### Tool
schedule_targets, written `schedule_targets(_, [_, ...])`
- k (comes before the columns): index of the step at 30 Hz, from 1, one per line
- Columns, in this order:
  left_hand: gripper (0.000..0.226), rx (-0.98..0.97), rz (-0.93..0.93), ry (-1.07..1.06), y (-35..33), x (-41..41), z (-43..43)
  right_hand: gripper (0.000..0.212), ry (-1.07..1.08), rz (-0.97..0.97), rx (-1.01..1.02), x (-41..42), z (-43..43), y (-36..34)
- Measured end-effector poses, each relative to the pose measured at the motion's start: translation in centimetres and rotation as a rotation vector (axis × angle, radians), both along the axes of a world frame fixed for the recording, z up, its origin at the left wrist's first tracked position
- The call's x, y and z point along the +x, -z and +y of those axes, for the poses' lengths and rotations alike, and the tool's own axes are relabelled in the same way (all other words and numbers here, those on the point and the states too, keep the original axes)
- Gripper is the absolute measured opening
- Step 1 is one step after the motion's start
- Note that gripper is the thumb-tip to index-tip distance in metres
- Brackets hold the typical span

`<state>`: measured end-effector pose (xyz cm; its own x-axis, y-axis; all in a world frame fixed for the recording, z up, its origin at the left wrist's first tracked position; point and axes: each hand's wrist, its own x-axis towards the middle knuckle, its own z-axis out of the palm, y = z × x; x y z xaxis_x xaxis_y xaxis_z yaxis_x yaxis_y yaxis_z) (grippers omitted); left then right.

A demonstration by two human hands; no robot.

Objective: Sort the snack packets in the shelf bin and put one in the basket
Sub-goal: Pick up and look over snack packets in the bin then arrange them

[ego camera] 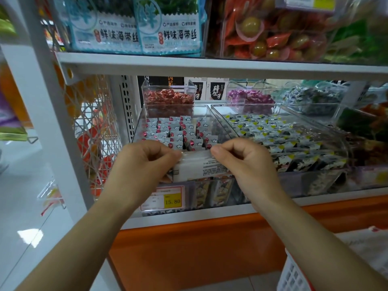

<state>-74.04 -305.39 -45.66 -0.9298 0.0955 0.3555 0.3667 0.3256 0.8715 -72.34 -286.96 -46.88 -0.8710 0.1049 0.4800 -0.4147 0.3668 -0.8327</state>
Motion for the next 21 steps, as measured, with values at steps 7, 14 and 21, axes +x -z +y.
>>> schedule_targets(7, [0.006,-0.132,0.018,0.077,0.3,0.5,0.4,0.018,0.071,-0.064,-0.151,-0.3,0.0,0.5])
schedule_targets(14, [0.027,-0.052,0.044,0.009,0.2,0.0,0.1,0.043,-0.247,-0.154,-0.471,-0.9,0.1,0.5])
schedule_targets(21, [0.037,-0.510,0.292,-0.133,0.8,-1.1,-1.3,0.016,0.081,-0.041,-0.520,-2.1,1.3,-0.4])
